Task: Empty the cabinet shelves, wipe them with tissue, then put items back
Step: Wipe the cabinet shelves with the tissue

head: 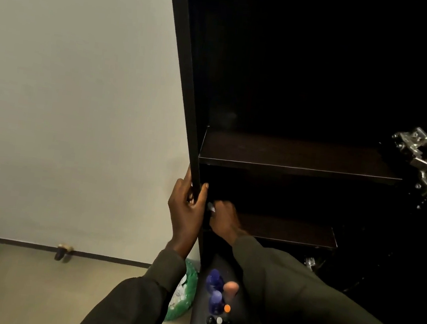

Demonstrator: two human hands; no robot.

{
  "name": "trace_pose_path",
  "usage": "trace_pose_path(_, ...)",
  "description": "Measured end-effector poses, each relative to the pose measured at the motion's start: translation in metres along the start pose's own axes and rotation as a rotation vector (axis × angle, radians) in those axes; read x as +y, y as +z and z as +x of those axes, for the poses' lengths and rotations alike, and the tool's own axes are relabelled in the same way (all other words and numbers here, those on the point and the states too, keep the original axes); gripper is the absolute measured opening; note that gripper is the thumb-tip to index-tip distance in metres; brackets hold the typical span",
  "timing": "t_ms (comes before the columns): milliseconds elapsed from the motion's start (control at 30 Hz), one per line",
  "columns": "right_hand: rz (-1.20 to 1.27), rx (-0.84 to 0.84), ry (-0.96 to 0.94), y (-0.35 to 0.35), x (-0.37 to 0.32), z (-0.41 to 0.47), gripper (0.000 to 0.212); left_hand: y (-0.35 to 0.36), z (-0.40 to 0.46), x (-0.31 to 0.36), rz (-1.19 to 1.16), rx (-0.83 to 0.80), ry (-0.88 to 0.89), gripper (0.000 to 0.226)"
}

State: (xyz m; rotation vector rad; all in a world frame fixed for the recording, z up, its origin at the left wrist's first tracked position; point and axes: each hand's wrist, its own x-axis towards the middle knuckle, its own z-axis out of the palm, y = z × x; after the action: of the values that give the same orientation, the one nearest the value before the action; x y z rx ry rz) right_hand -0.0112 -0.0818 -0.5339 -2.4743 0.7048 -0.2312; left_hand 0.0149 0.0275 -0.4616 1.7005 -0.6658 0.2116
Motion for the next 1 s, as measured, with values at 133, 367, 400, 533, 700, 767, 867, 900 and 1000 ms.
trace_pose_path(133, 0.039, -0.005, -0.003, 0.007, -0.001, 0.000, 0.025, -0.003, 0.002, 0.000, -0.010, -0.003, 0.002, 0.043)
trace_pose_path(367, 0.159, -0.181, -0.125, -0.027, 0.006, -0.039, 0.015, -0.005, -0.001, -0.001, 0.011, -0.003, 0.017, 0.036)
trace_pose_path(400, 0.189, -0.259, -0.144, -0.036, 0.006, -0.046, 0.016, -0.005, -0.002, -0.003, 0.021, -0.006, 0.017, 0.036)
trace_pose_path(533, 0.450, -0.310, -0.127, -0.084, -0.006, -0.066, 0.025, -0.004, 0.002, 0.000, 0.064, 0.000, 0.020, 0.037)
trace_pose_path(700, 0.750, -0.236, -0.192, -0.175, -0.042, -0.099, 0.028, -0.010, 0.005, -0.001, 0.028, 0.000, 0.035, 0.047)
trace_pose_path(767, 0.799, -0.170, -0.242, -0.218, -0.053, -0.114, 0.029, -0.014, 0.009, 0.002, 0.014, 0.029, 0.083, 0.043)
trace_pose_path(867, 0.840, 0.147, -0.255, -0.275, -0.061, -0.131, 0.029, -0.022, 0.019, 0.023, -0.075, 0.106, 0.150, 0.037)
trace_pose_path(900, 0.802, 0.307, -0.231, -0.290, -0.057, -0.132, 0.029, -0.025, 0.023, 0.030, -0.102, 0.129, 0.161, 0.039)
trace_pose_path(1000, 0.352, 0.712, -0.109, -0.324, -0.035, -0.120, 0.029, -0.030, 0.043, 0.054, -0.162, 0.186, 0.176, 0.037)
